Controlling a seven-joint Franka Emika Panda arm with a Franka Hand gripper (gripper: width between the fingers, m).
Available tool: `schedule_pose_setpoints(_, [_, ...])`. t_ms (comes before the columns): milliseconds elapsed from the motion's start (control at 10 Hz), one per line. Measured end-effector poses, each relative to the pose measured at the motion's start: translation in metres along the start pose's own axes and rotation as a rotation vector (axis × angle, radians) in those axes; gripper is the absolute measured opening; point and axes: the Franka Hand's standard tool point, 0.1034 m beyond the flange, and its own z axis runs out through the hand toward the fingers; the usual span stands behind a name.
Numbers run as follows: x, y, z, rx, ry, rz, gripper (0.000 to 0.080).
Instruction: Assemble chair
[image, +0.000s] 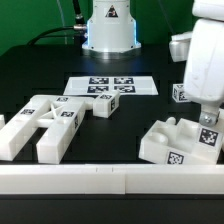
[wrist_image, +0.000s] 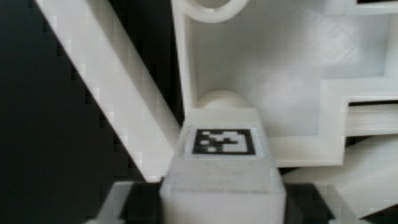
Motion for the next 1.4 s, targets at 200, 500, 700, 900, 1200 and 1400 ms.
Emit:
schedule_pose_setpoints(200, [-0.003, 0.003, 0.000, -0.003, -0.004, 0.082, 0.0294])
schedule_pose_setpoints(500, [-0.003, 0.003, 0.001, -0.002, -0.004, 0.082, 0.0614])
schedule_pose_setpoints(700, [-0.005, 0.001, -0.015, -0.008, 0.007, 0.088, 0.0642])
schedule_pose_setpoints(900, [-0.028, -0.015, -0.032, 0.004, 0.001, 0.093, 0.0648])
schedule_pose_setpoints(1200, [-0.039, -0.021, -0.032, 0.010, -0.005, 0.099, 0.0649])
schedule_pose_setpoints(1400, [-0.039, -0.021, -0.031, 0.011, -0.005, 0.099, 0.0648])
